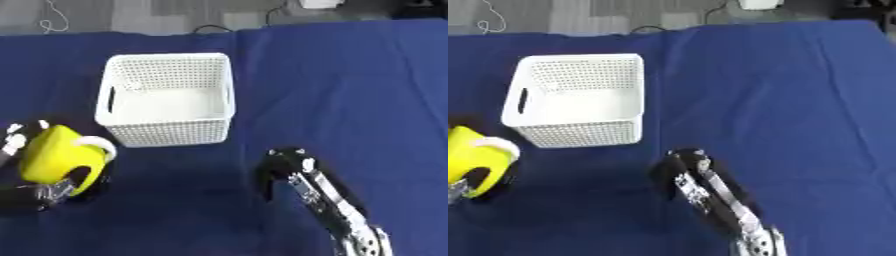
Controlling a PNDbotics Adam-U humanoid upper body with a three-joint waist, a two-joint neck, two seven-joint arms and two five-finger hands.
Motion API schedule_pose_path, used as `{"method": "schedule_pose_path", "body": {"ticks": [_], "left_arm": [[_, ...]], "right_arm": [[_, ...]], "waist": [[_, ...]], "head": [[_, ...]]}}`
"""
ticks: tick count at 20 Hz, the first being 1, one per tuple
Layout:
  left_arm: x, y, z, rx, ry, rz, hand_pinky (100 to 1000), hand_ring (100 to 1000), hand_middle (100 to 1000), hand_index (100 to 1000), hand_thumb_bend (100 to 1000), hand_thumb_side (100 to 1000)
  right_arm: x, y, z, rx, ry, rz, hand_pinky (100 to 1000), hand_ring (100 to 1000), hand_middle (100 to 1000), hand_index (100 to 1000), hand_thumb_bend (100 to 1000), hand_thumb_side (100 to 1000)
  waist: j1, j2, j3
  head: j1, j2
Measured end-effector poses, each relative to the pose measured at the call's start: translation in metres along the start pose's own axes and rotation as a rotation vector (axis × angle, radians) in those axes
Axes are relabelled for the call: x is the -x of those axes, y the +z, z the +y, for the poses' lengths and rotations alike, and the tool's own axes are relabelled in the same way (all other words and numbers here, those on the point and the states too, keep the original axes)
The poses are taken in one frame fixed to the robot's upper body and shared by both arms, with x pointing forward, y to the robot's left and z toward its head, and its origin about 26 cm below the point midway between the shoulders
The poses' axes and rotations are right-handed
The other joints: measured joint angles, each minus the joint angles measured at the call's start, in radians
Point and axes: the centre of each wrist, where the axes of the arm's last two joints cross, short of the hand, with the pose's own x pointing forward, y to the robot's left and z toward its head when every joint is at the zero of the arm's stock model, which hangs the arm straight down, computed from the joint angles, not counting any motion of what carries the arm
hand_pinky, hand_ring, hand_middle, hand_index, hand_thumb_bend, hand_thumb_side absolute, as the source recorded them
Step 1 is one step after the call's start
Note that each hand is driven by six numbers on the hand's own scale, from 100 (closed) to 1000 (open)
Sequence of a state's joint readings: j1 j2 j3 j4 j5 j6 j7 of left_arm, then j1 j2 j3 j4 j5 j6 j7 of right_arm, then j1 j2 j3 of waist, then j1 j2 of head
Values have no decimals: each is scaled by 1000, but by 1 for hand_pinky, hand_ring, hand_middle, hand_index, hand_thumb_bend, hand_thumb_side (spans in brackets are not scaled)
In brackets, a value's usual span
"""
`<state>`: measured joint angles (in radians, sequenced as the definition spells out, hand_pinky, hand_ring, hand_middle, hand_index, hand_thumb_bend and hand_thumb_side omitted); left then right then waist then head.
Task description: Pick up objects on the table and place them in the box.
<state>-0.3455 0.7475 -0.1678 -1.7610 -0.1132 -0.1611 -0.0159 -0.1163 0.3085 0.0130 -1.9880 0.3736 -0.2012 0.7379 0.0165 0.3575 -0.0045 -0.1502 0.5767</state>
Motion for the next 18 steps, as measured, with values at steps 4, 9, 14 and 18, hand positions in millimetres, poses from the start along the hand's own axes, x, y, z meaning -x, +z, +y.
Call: {"method": "schedule_pose_path", "body": {"ticks": [4,9,14,18], "left_arm": [[-14,-5,8,-37,0,-36,100,100,100,180,100,253],[-39,-12,23,-79,-31,-108,100,100,100,179,100,233],[-58,-18,36,-84,-73,-158,100,100,100,179,100,228],[-67,-25,45,-88,-98,-189,100,100,100,177,100,220]], "right_arm": [[0,1,-1,4,-3,1,312,423,443,602,100,949],[1,1,-1,8,-5,2,312,423,443,602,100,947],[1,2,-2,5,-4,3,312,423,443,602,100,946],[2,5,-3,4,-8,8,312,423,442,601,100,944]], "waist": [[1,0,1],[6,-1,3],[14,-3,5],[20,-9,3]], "head": [[-1,-7],[-8,-7],[-9,-8],[-9,-8]]}}
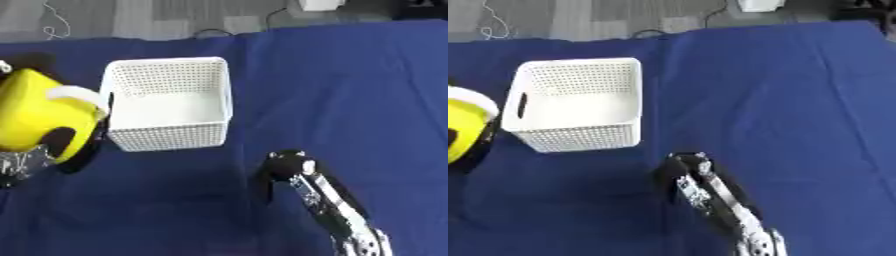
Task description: Pick up objects on the table and place them in the box.
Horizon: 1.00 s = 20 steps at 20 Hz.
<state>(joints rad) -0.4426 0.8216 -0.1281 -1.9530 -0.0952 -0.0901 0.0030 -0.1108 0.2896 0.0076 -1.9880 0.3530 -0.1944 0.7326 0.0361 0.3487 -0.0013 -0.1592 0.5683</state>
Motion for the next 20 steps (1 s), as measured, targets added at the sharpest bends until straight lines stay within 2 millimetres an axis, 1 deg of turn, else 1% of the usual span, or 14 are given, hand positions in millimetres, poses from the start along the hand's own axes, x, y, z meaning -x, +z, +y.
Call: {"method": "schedule_pose_path", "body": {"ticks": [4,11,20], "left_arm": [[-1,-11,7,-10,-15,-19,100,100,100,177,100,217],[4,-27,12,4,-32,-38,100,100,100,177,100,207],[10,-40,16,-10,-47,-57,100,100,100,178,100,196]], "right_arm": [[1,2,-1,-4,-1,5,312,423,442,601,100,949],[1,2,-1,-11,-5,8,312,423,442,602,100,962],[-4,-7,-6,-24,10,-1,314,424,443,604,100,989]], "waist": [[5,-1,-10],[19,-1,-33],[42,30,-63]], "head": [[0,-6],[0,-9],[1,-33]]}}
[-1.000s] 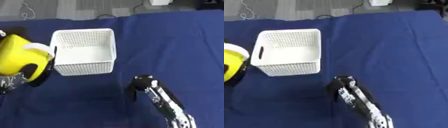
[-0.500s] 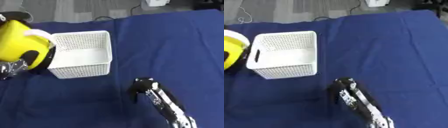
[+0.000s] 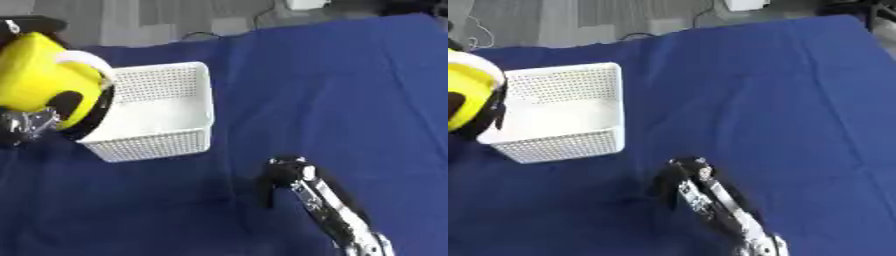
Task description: Pick up objects on the table and place them in the box.
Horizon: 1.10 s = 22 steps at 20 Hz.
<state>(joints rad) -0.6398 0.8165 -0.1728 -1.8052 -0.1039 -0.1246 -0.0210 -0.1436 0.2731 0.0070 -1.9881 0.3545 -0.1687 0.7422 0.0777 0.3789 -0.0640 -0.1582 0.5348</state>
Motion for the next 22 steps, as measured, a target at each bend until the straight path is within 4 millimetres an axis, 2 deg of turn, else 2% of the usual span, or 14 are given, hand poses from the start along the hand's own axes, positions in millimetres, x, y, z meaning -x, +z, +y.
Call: {"method": "schedule_pose_path", "body": {"ticks": [6,12,22], "left_arm": [[4,-4,-2,-4,-10,-10,100,100,100,180,100,210],[11,-7,-3,-5,-33,-8,100,100,100,183,100,200],[31,-7,-8,-9,-58,26,100,100,100,186,100,197]], "right_arm": [[-4,-7,-4,-7,16,2,315,424,443,605,100,1000],[-7,-13,-6,-10,36,6,316,425,443,606,100,1000],[-15,-28,-3,-6,68,-2,317,425,444,607,100,1000]], "waist": [[11,30,-13],[12,63,-32],[8,121,-64]], "head": [[1,-11],[9,-27],[19,-36]]}}
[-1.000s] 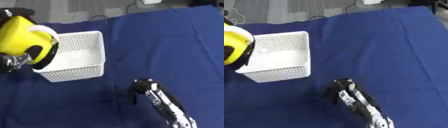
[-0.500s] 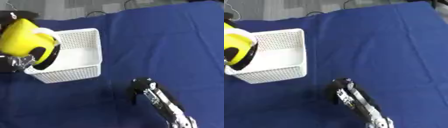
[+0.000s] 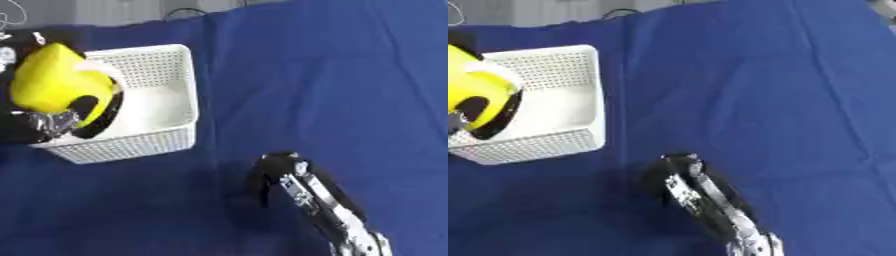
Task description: Pick up objects on the table and place them in the box.
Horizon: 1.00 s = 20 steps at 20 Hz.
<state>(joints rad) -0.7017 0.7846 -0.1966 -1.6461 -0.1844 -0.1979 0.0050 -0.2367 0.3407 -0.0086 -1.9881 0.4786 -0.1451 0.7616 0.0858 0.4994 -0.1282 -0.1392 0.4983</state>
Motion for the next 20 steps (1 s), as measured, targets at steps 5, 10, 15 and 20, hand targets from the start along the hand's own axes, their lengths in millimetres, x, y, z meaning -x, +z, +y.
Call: {"method": "schedule_pose_path", "body": {"ticks": [5,10,15,20], "left_arm": [[9,2,-2,6,-21,9,100,100,100,187,100,195],[14,1,-2,6,-36,12,100,346,466,645,100,430],[3,-3,5,26,-62,-79,481,598,713,858,103,670],[-31,-9,35,-9,-126,-193,509,610,706,858,146,674]], "right_arm": [[-3,-5,0,3,11,-3,317,425,444,607,100,1000],[-4,-7,1,2,18,-4,318,425,444,607,100,1000],[-4,-6,1,2,18,-3,318,425,444,607,100,1000],[1,1,0,4,5,15,319,425,445,606,100,1000]], "waist": [[-1,18,-8],[-3,22,-11],[-6,21,-7],[6,-21,11]], "head": [[1,-1],[4,-1],[4,0],[3,0]]}}
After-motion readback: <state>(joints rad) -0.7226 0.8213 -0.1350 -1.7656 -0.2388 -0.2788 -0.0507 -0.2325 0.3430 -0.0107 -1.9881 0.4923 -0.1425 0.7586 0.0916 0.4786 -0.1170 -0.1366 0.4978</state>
